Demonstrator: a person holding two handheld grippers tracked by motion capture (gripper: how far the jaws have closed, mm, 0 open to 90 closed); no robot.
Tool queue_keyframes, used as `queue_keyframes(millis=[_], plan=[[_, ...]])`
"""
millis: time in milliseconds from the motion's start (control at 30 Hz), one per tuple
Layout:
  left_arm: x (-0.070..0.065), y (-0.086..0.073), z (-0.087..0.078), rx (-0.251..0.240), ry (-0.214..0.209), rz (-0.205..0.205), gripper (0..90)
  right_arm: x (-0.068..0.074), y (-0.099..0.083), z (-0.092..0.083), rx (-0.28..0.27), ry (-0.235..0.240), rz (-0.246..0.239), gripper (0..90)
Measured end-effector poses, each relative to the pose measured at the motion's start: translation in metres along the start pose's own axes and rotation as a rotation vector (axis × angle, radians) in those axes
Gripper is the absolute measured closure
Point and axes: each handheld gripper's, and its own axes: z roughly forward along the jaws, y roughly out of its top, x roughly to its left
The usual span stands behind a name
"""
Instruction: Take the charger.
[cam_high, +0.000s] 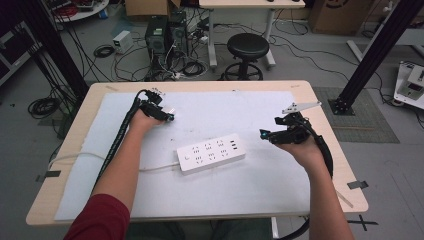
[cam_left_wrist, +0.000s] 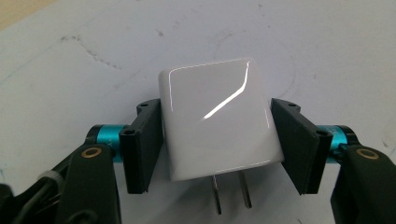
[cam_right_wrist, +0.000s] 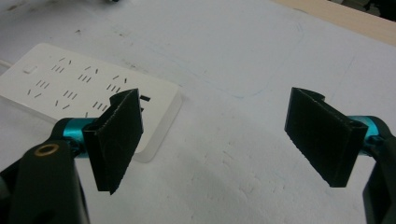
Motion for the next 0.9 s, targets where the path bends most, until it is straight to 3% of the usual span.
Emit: queue_keyframes(millis=[167, 500, 533, 633, 667, 800, 900], plan=[[-0.002, 0.0, -0.001, 0.006, 0.018, 0.026, 42.4, -0.001, -0.001, 0.001, 0.001, 0.001, 0.007, 19.6], [-0.005, 0.002, -0.003, 0.006, 0.031, 0.061, 42.6, -0.001, -0.001, 0.002, 0.003, 0.003, 0.015, 19.6], [-0.008, 0.005, -0.011, -0.004, 0.031, 0.082, 42.5, -0.002, -0.001, 0.002, 0.004, 0.003, 0.011, 19.6], [-0.008, 0.006, -0.013, -0.005, 0.033, 0.084, 42.6, -0.002, -0.001, 0.002, 0.0, 0.005, 0.009, 19.6], [-0.01, 0.008, -0.024, -0.016, 0.017, 0.088, 42.6, -0.002, -0.001, 0.002, 0.0, 0.005, 0.009, 19.6], [-0.012, 0.012, -0.041, -0.033, 0.015, 0.094, 42.6, 0.0, -0.001, 0.001, -0.007, 0.009, 0.011, 19.6], [-0.012, 0.012, -0.041, -0.033, 0.015, 0.094, 42.6, 0.0, -0.001, 0.001, -0.01, 0.01, 0.005, 19.6]])
